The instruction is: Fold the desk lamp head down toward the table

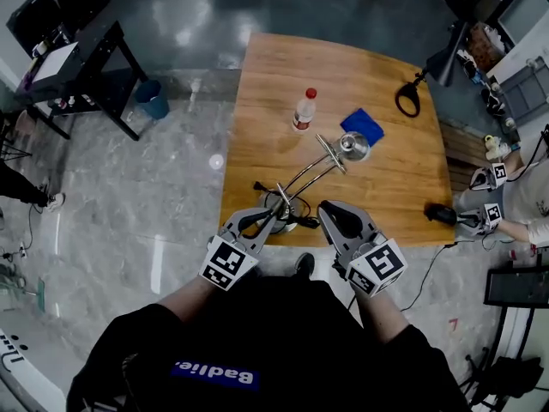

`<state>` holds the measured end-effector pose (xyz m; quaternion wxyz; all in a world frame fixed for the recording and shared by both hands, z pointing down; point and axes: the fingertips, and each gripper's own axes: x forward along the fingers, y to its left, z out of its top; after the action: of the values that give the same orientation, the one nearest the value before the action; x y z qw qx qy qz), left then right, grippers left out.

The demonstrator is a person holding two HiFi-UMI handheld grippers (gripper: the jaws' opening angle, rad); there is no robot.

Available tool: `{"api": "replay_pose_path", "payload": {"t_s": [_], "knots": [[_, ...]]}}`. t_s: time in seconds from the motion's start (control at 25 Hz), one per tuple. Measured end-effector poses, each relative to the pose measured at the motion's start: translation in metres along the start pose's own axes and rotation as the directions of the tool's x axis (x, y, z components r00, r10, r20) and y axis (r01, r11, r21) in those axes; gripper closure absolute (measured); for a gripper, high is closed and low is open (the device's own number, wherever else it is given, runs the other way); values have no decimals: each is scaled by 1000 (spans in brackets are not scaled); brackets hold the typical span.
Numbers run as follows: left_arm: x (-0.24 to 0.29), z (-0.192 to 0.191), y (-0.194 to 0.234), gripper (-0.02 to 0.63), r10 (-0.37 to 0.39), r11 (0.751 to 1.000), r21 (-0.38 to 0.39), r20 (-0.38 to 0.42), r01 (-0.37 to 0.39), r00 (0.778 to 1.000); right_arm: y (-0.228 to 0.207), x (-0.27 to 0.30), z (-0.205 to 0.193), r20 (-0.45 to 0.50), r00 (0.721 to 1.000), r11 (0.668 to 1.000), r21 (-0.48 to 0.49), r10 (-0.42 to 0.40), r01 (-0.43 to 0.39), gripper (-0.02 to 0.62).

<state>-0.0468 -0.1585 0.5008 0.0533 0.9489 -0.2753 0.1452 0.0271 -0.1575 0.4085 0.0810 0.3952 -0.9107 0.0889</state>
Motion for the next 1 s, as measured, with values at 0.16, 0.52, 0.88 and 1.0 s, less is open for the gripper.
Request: {"api": "replay_pose_path", "payload": {"t_s": [0.16, 0.52, 0.88, 1.0], "knots": [[12, -13, 10, 560, 32, 999, 3, -45, -32, 998, -19, 6, 0, 1, 1000, 997, 72, 4, -4, 513], [46, -30, 18, 460, 42, 999, -20, -97, -44, 994, -45, 18, -1, 2, 999, 978, 207, 38, -38, 469], [70, -26, 19, 462, 35, 999, -18, -100, -37, 994, -56, 36, 14, 27, 996, 957, 275, 84, -88, 469], [76, -24, 18, 462, 36, 999, -14, -102, -38, 994, -59, 40, 14, 31, 996, 948, 305, 86, -91, 469]]}}
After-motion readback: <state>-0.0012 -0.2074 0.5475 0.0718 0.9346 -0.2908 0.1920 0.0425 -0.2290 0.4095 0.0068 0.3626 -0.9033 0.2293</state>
